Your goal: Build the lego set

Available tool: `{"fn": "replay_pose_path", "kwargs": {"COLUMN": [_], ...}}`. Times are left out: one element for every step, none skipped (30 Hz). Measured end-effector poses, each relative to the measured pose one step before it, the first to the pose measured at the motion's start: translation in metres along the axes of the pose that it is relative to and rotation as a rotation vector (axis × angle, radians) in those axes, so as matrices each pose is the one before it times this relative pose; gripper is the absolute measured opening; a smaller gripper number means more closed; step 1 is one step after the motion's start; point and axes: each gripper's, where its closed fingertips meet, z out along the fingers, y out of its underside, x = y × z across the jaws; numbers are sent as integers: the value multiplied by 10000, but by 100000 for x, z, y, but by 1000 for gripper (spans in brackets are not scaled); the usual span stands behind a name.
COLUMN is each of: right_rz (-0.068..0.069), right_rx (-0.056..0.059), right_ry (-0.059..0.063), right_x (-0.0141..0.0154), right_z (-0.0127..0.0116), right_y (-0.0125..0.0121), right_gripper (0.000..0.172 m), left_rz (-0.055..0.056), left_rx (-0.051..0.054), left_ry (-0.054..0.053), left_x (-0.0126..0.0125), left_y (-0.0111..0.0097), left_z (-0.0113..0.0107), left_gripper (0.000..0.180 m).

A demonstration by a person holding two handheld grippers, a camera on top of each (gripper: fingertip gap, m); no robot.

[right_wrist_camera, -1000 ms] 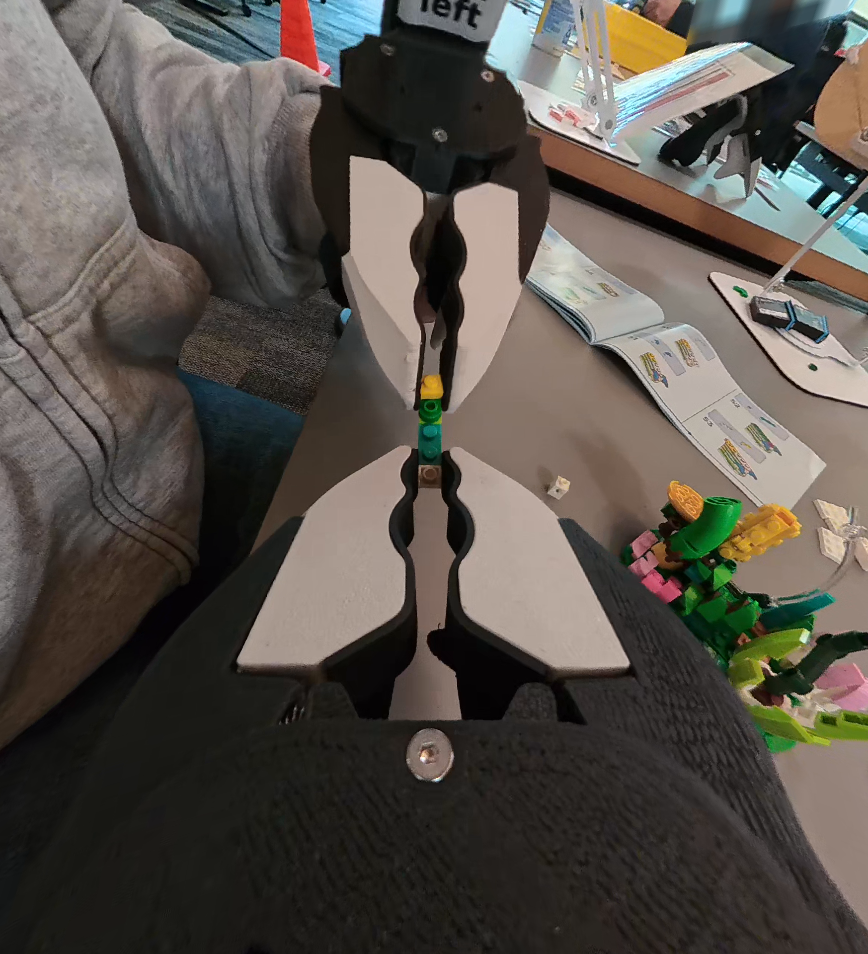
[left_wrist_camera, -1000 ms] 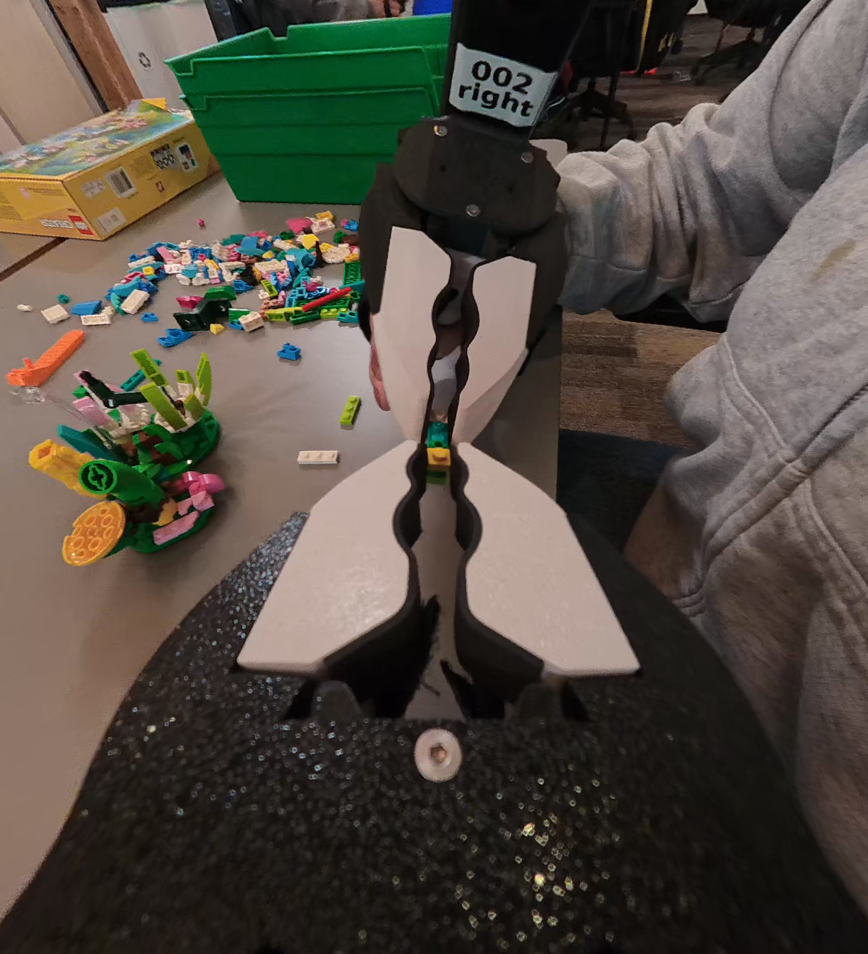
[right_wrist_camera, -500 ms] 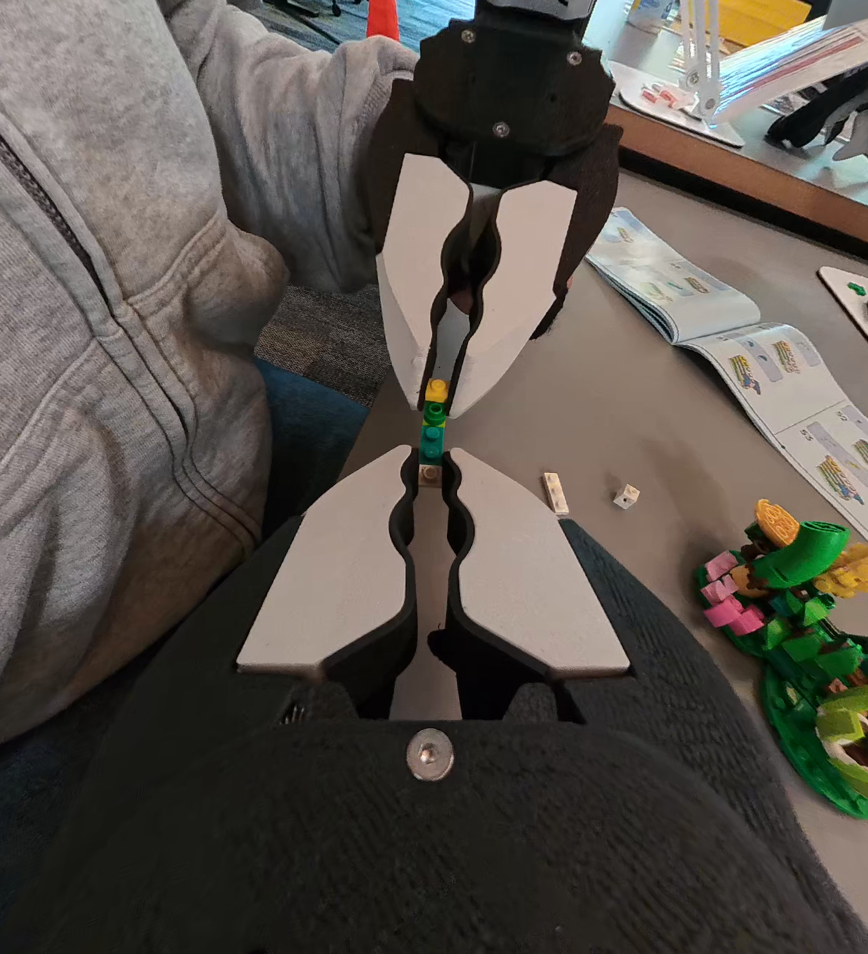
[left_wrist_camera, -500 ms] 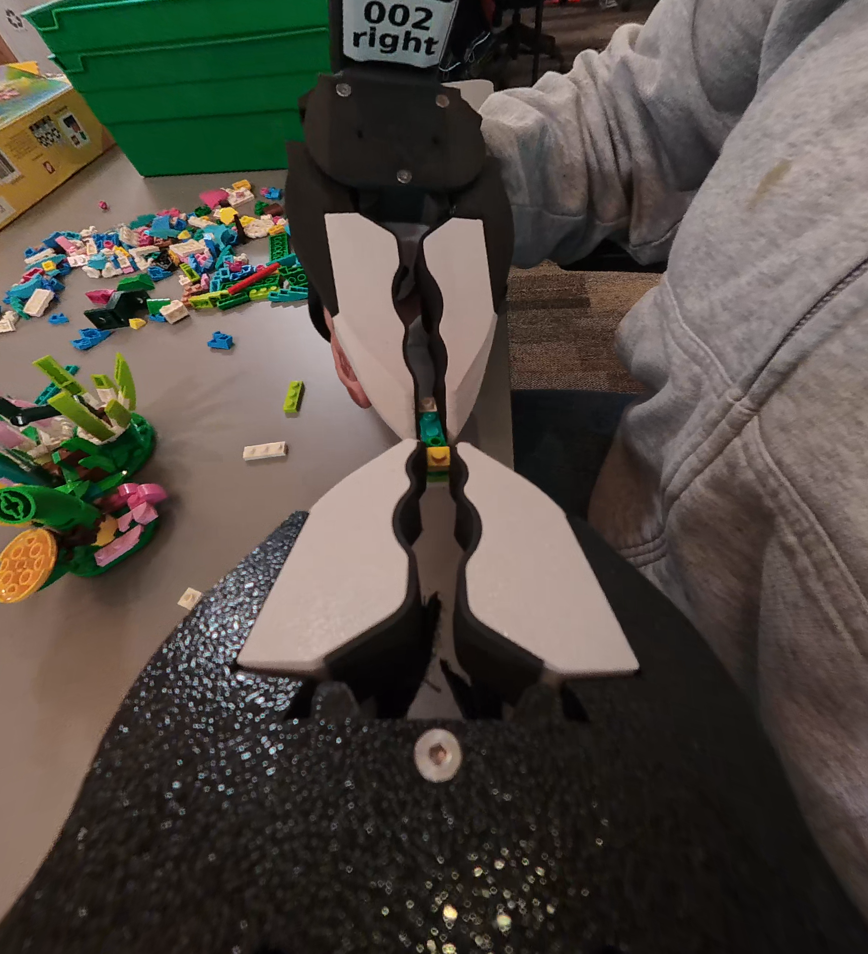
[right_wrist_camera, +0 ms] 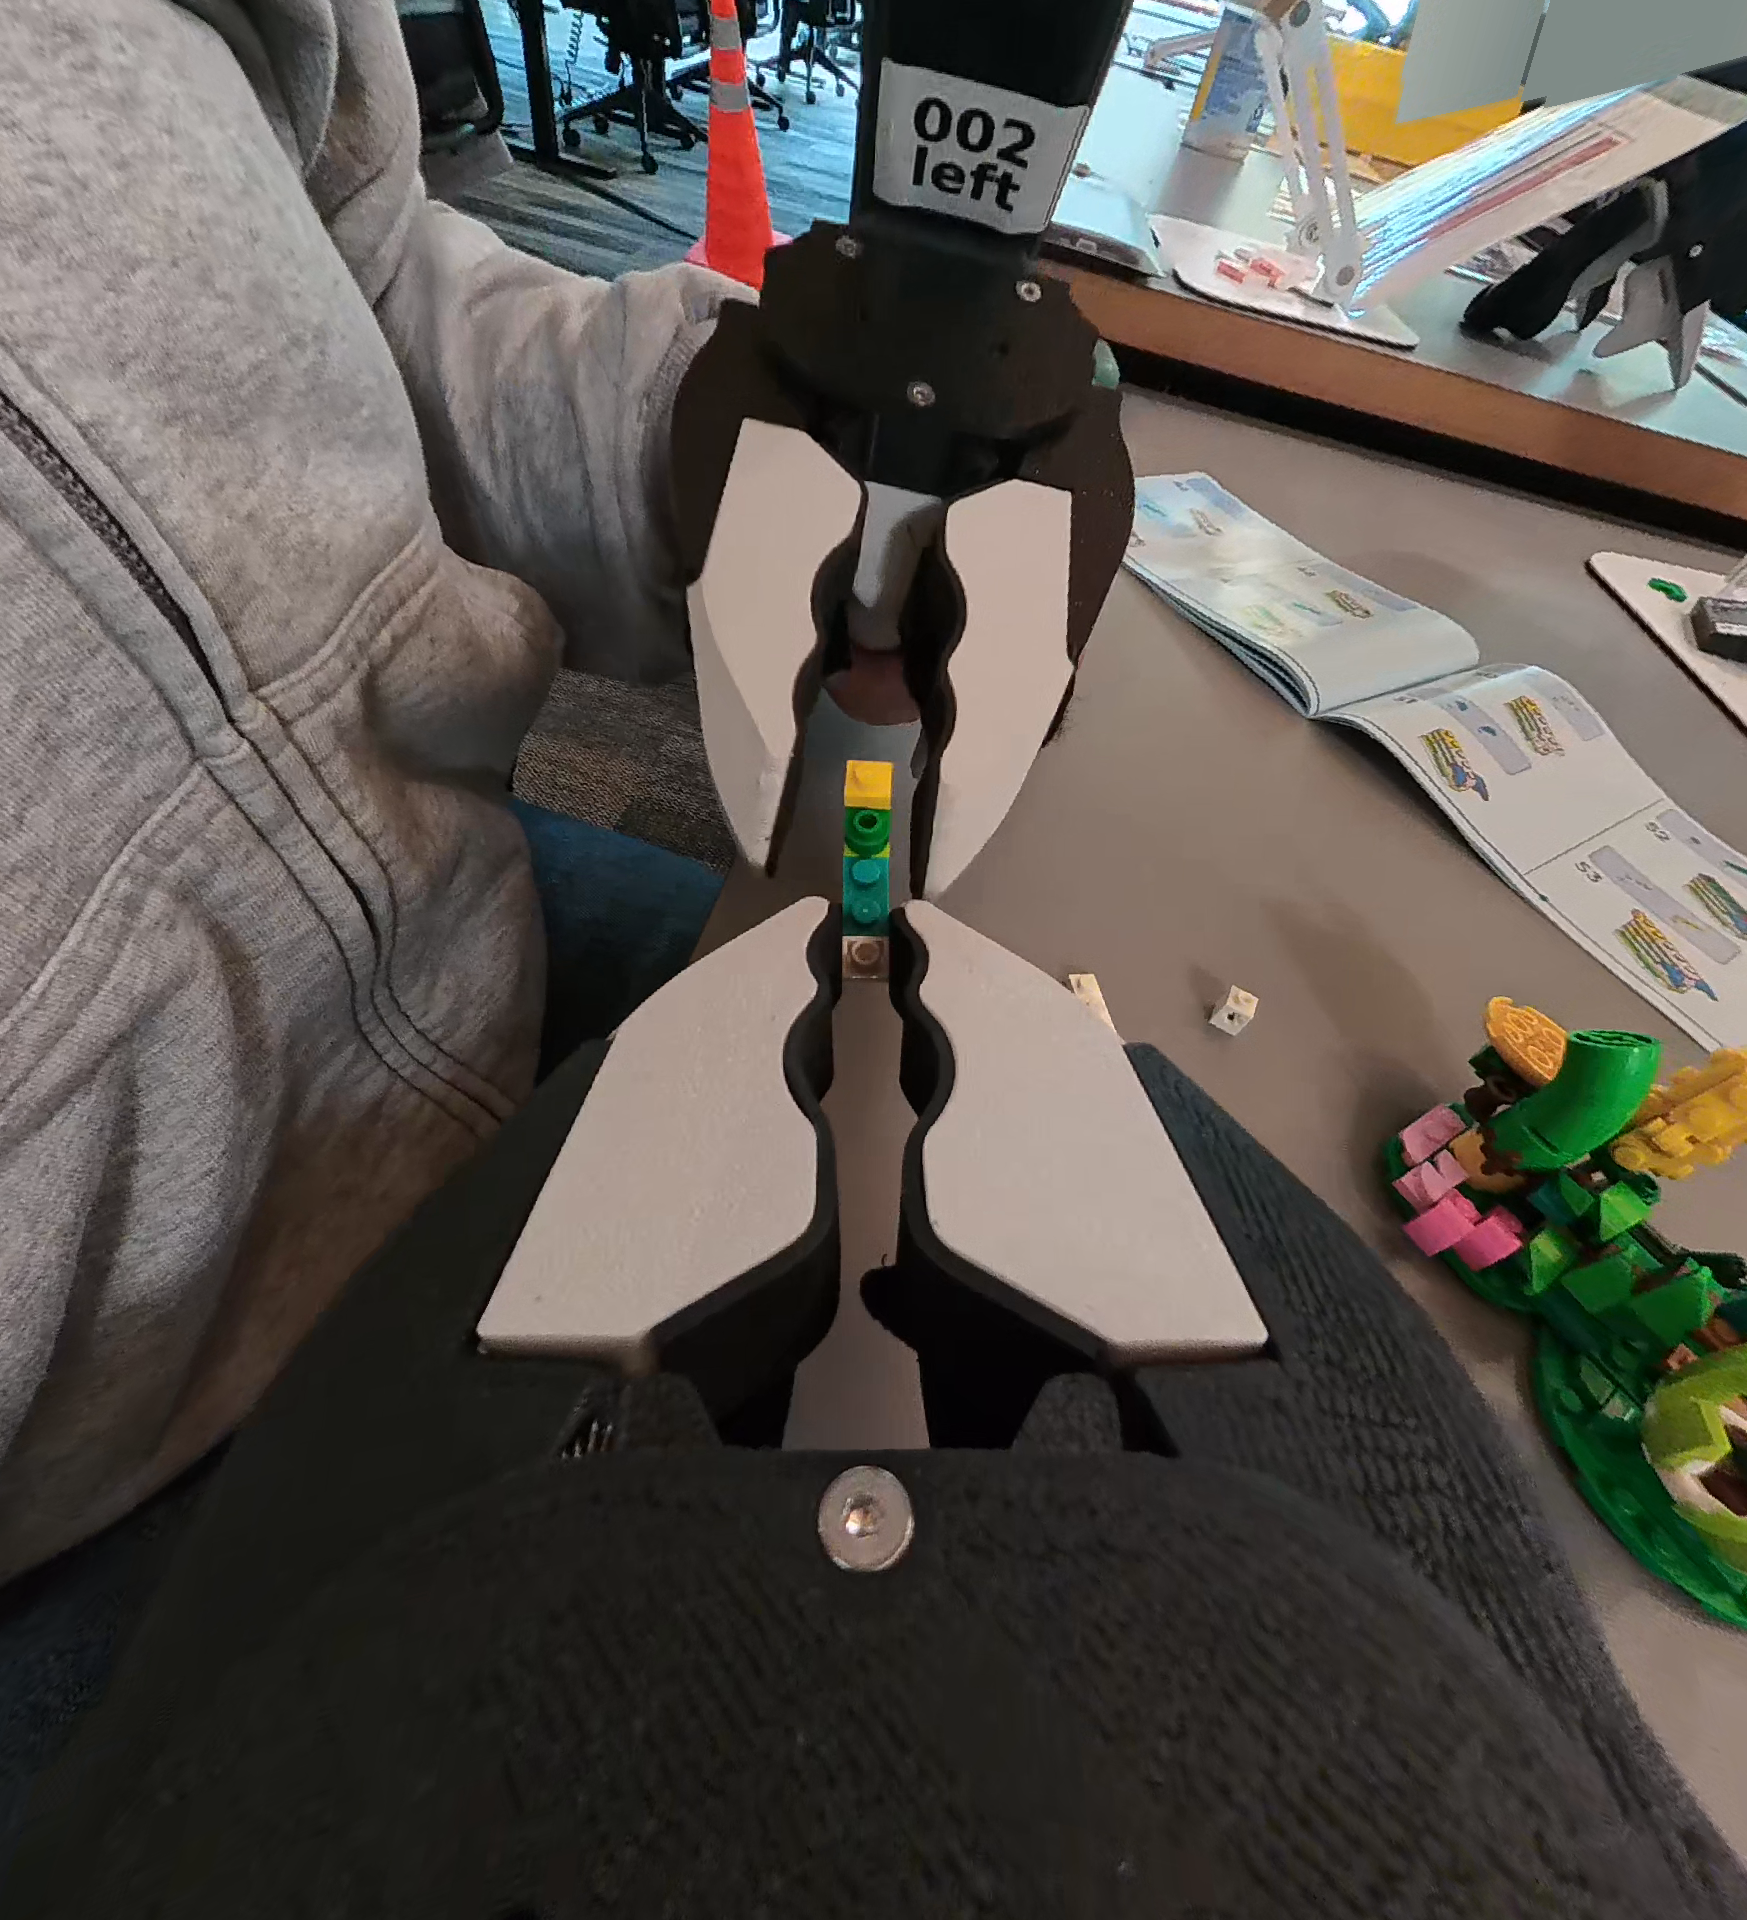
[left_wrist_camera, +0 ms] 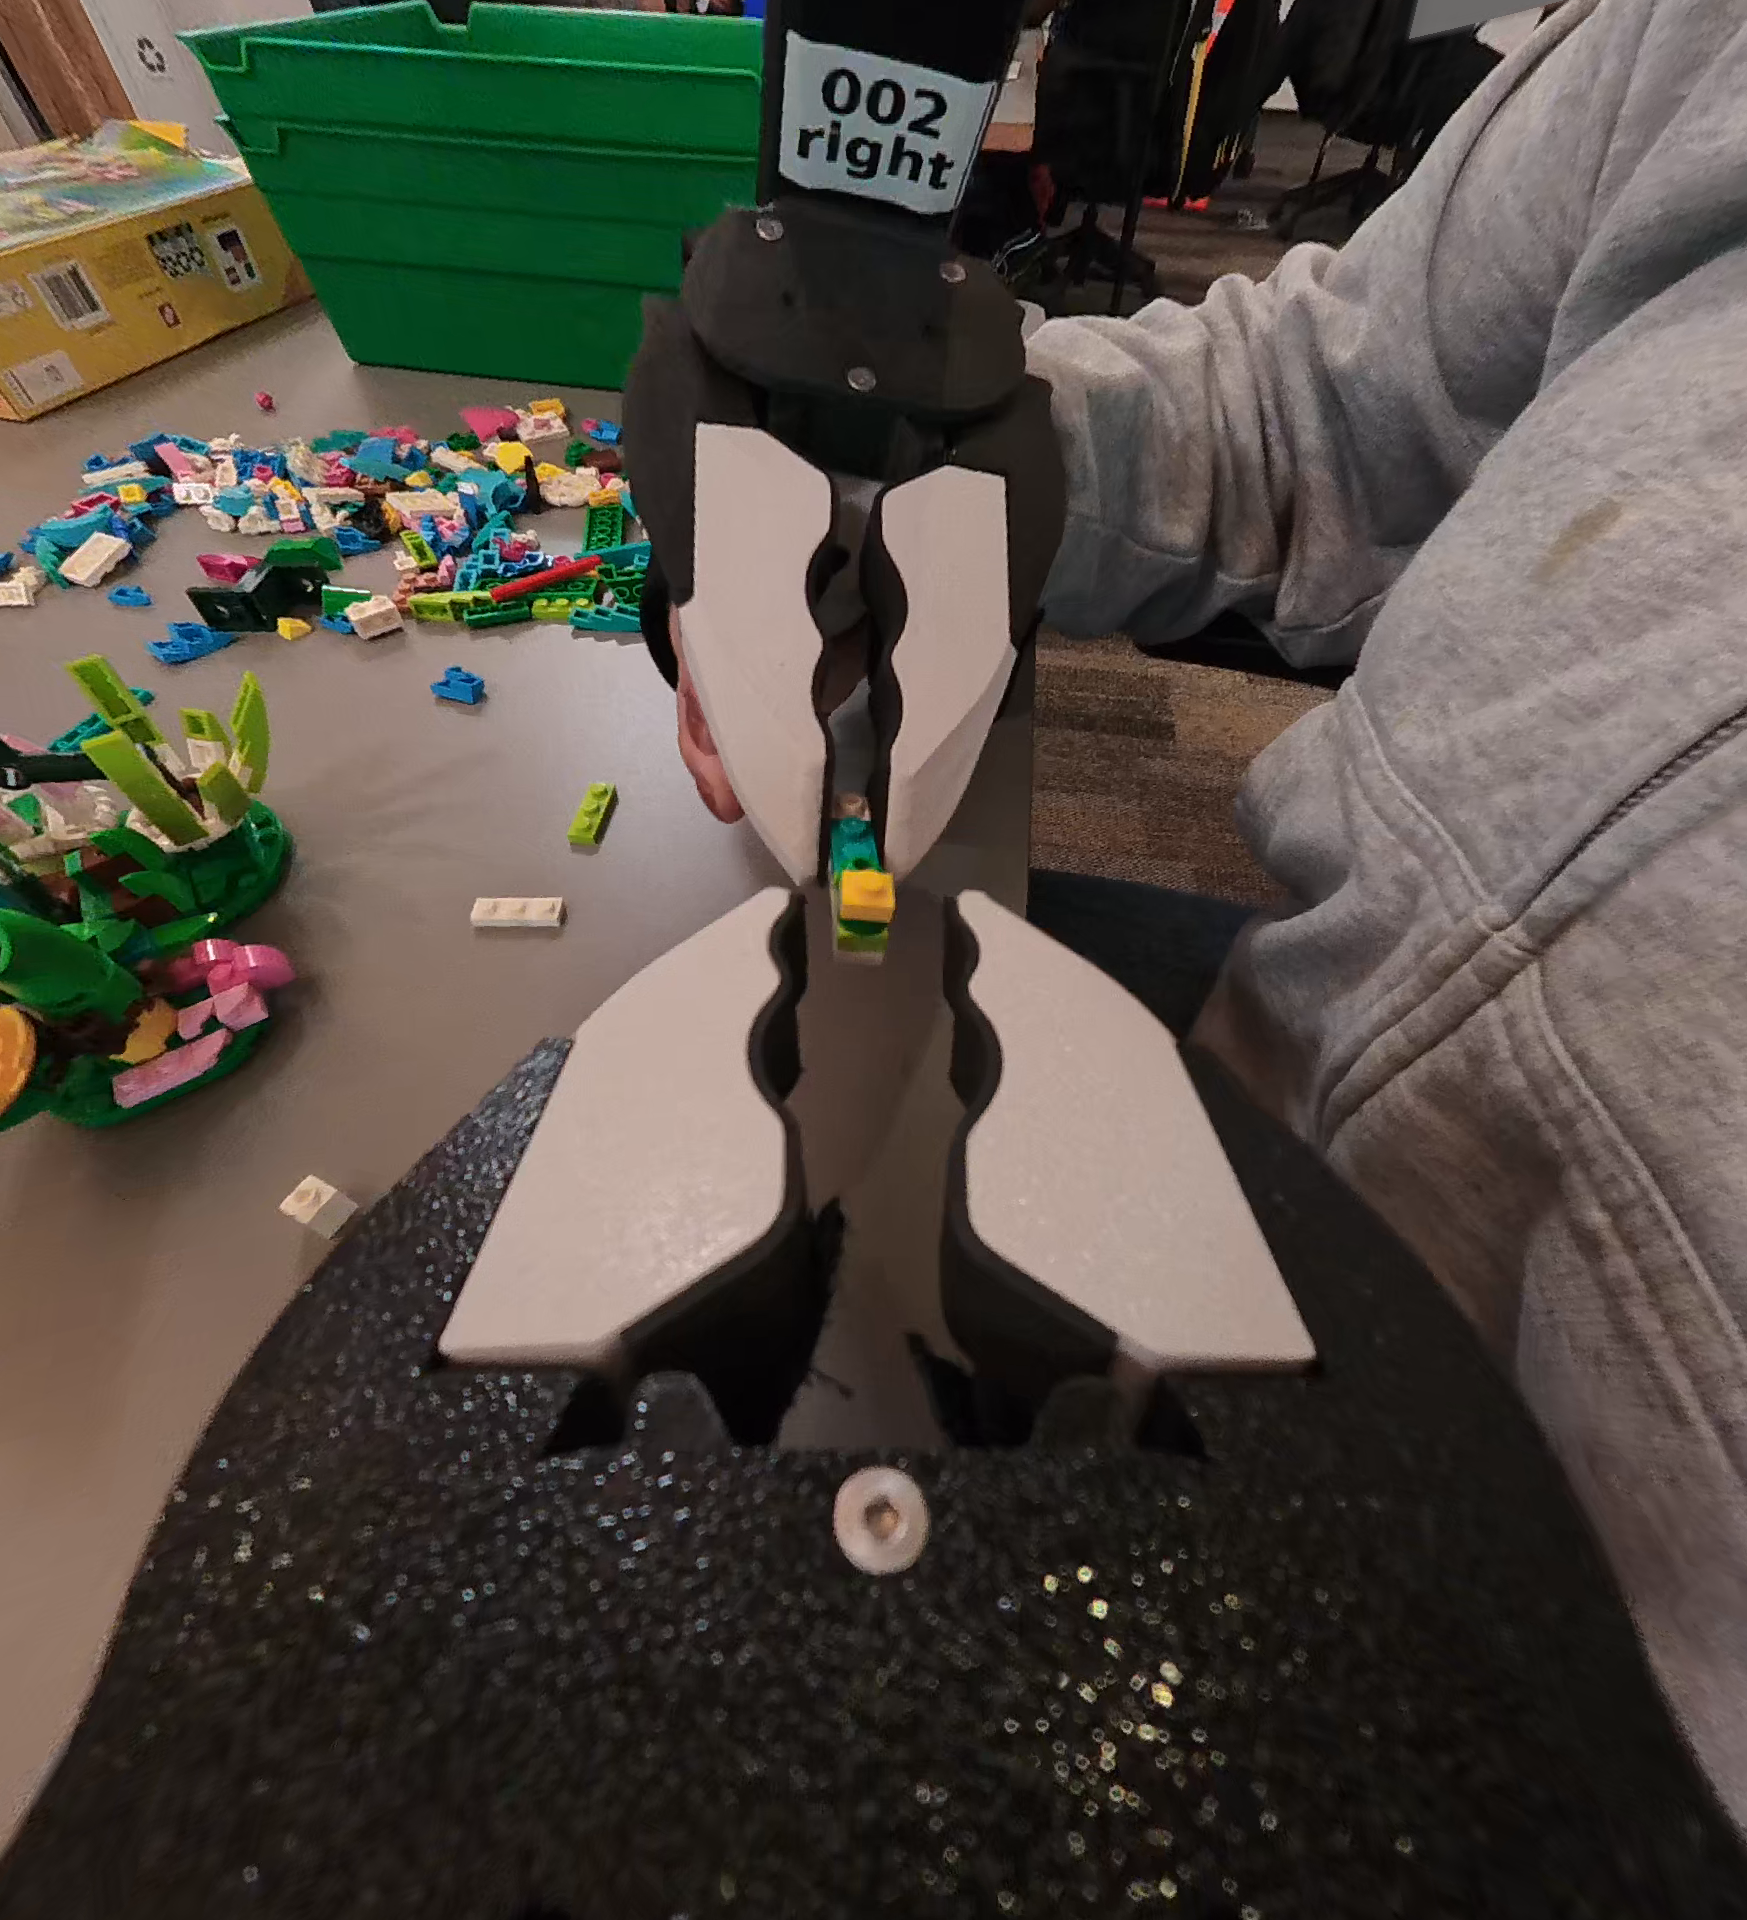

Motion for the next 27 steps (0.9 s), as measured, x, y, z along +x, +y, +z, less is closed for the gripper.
{"fn": "replay_pose_path", "kwargs": {"right_rz": [9,22,42,10,-13,-98,-175,-199,-222,-227,-215,-178,-129,-127,-166,-141,-84,12,179,259,174,-10,-204,-344,-400,-393,-319], "right_rx": [9,18,9,-31,-71,-60,-5,35,8,1,13,49,113,176,208,211,135,127,124,45,-69,-160,-219,-223,-167,-62,11], "right_ry": [-4,-43,-28,4,47,173,228,391,496,562,642,716,835,951,1022,1059,992,735,543,409,365,332,253,234,283,235,180], "right_x": [8,-51,-26,5,60,205,230,427,571,725,959,1149,1381,1565,1655,1666,1536,1121,794,546,422,350,241,225,281,205,123], "right_z": [16,13,12,44,51,51,33,12,-19,-127,-250,-360,-430,-462,-447,-411,-324,-216,-119,-39,31,93,138,140,113,67,15], "right_y": [-22,-31,-7,72,140,102,6,-78,-64,-35,-18,5,-10,-1,15,14,73,7,-4,107,345,506,592,522,347,178,38], "right_gripper": [7,7,7,7,7,7,7,8,11,13,16,18,20,23,25,24,21,17,15,12,10,9,8,7,7,7,6], "left_rz": [16,112,180,78,-49,-224,-440,-575,-563,-568,-563,-548,-537,-528,-585,-629,-561,-372,-45,194,190,125,58,-9,-120,-22,188], "left_rx": [-38,-35,-77,-144,-142,-74,-23,62,93,117,194,235,223,124,21,1,174,353,238,80,-68,-40,121,162,87,105,126], "left_ry": [-33,-180,-94,-49,-91,-42,31,4,46,57,51,61,39,86,256,488,599,632,272,-259,-432,-254,-79,-24,-87,105,133], "left_x": [-28,-190,-78,-49,-184,-192,-215,-363,-385,-460,-524,-548,-648,-661,-484,-208,11,250,-5,-580,-745,-462,-174,-137,-253,119,335], "left_y": [24,50,96,151,159,99,45,8,64,129,70,16,18,101,180,128,-233,-634,-573,-373,-153,-112,-197,-97,69,-107,-134], "left_z": [45,20,7,14,22,-14,-62,-109,-188,-276,-366,-443,-509,-540,-531,-530,-557,-614,-591,-572,-484,-370,-270,-188,-121,-96,-108], "left_gripper": [17,9,9,8,8,8,8,8,9,8,8,8,8,8,8,8,8,8,8,8,8,8,8,8,8,8,8]}}
